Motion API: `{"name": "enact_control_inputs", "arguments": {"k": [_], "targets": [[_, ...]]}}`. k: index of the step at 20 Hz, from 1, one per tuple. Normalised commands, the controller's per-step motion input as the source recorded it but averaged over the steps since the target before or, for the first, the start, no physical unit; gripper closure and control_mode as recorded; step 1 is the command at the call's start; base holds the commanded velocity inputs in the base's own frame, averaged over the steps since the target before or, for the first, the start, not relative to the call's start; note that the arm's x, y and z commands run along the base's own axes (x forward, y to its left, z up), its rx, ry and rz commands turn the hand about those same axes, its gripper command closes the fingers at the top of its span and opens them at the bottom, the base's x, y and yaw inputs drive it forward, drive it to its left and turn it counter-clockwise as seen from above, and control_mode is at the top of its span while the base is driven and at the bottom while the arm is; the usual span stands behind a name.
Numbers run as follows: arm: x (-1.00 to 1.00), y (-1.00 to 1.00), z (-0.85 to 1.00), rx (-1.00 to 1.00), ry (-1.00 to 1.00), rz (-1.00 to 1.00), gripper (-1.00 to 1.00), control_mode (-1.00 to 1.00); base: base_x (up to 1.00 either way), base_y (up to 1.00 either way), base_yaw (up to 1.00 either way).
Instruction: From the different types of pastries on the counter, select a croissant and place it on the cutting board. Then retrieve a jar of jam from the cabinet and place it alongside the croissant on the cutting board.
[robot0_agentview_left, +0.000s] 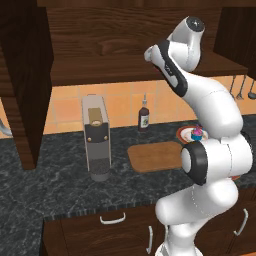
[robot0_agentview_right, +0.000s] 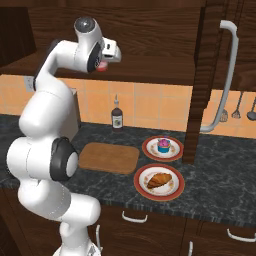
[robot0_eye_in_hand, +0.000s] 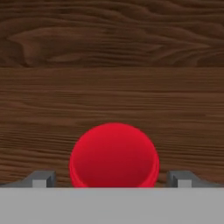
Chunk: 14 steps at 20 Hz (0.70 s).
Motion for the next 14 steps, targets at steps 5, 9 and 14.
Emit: {"name": "enact_control_inputs", "arguments": {"k": [5, 9, 14], "targets": [[0.26, 0.0, -0.38, 0.0, -0.04, 0.02, -1.0, -1.0, 0.0, 0.0, 0.0], [0.53, 0.01, -0.32, 0.0, -0.02, 0.0, -1.0, -1.0, 0.0, 0.0, 0.0], [0.47, 0.22, -0.35, 0.0, 0.02, 0.0, 1.0, -1.0, 0.0, 0.0, 0.0]]}}
